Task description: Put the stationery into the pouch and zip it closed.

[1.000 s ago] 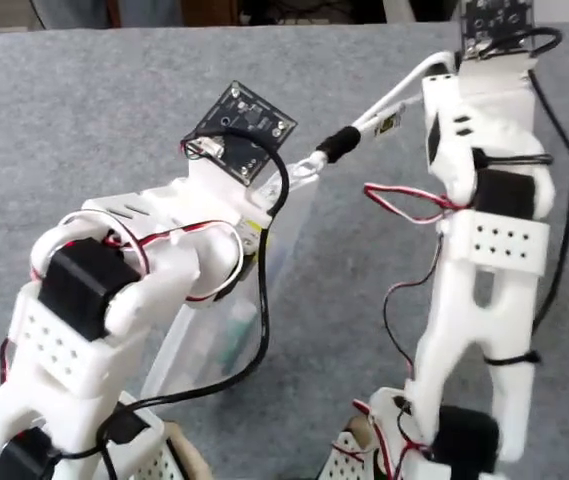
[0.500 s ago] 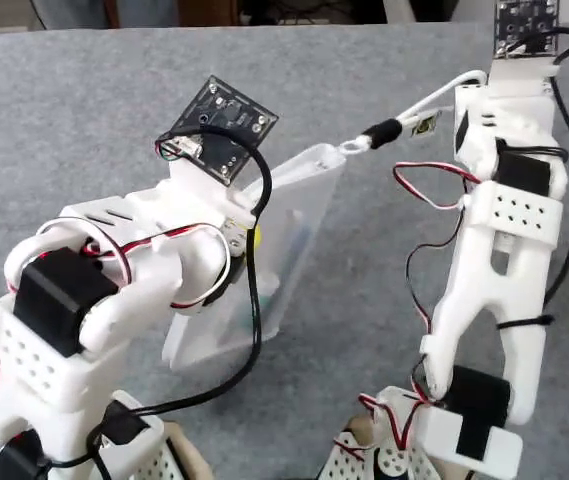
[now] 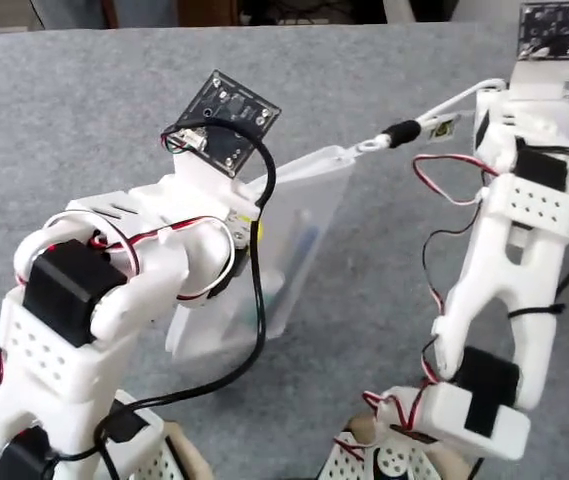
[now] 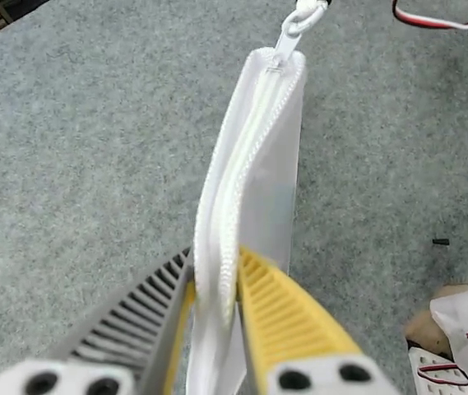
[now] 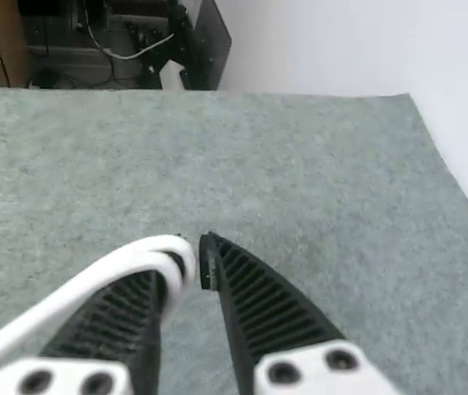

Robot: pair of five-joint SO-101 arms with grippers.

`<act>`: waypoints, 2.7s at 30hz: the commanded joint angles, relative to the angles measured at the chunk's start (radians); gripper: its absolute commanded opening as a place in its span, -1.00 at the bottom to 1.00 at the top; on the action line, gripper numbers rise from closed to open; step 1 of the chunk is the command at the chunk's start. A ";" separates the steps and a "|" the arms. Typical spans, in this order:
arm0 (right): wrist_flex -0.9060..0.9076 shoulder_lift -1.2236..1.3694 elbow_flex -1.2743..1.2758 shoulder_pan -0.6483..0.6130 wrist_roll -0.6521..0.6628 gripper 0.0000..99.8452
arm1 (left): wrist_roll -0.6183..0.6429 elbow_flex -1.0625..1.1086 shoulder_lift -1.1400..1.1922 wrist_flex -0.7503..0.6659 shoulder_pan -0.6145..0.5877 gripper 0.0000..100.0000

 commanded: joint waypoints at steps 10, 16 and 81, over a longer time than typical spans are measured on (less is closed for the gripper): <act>-0.014 0.099 -0.114 0.189 0.003 -0.98 | 0.012 -0.056 -0.021 0.014 -0.047 -0.95; 0.107 -0.004 -0.137 0.117 0.002 -0.98 | 0.012 -0.025 -0.011 -0.002 -0.042 -0.95; 0.520 -0.522 0.018 -0.273 0.002 -0.66 | 0.109 0.458 -0.009 -0.362 -0.223 -0.59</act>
